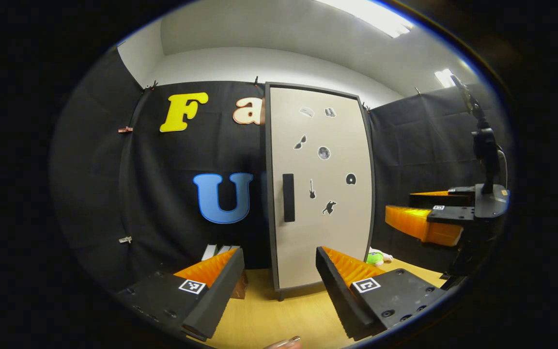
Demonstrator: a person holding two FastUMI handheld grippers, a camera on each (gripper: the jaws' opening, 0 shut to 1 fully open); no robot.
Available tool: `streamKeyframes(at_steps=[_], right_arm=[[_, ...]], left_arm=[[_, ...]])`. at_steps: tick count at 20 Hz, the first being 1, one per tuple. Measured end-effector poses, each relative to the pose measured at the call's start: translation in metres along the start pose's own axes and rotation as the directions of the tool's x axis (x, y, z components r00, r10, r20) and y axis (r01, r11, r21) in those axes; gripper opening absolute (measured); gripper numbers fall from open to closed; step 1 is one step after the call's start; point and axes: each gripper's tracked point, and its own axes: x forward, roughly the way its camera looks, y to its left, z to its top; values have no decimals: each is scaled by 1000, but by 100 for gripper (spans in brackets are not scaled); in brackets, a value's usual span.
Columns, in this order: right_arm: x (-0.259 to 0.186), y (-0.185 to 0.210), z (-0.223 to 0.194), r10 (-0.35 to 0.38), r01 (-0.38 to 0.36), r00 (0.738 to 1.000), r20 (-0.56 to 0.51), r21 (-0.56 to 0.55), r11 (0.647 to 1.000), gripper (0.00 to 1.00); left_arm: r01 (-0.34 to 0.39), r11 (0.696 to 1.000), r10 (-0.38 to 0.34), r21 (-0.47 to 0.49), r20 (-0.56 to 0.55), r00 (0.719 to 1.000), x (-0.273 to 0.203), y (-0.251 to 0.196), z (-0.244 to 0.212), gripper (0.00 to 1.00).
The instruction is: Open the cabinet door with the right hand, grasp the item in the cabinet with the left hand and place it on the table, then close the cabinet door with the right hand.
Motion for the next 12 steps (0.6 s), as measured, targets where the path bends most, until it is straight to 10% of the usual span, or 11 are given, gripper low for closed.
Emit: streamKeyframes(at_steps=[12], right_arm=[[153,64,-5,69,-70,997,32,47,996,95]], left_arm=[[-141,990,140,-20,-25,990,-8,7,-6,94]])
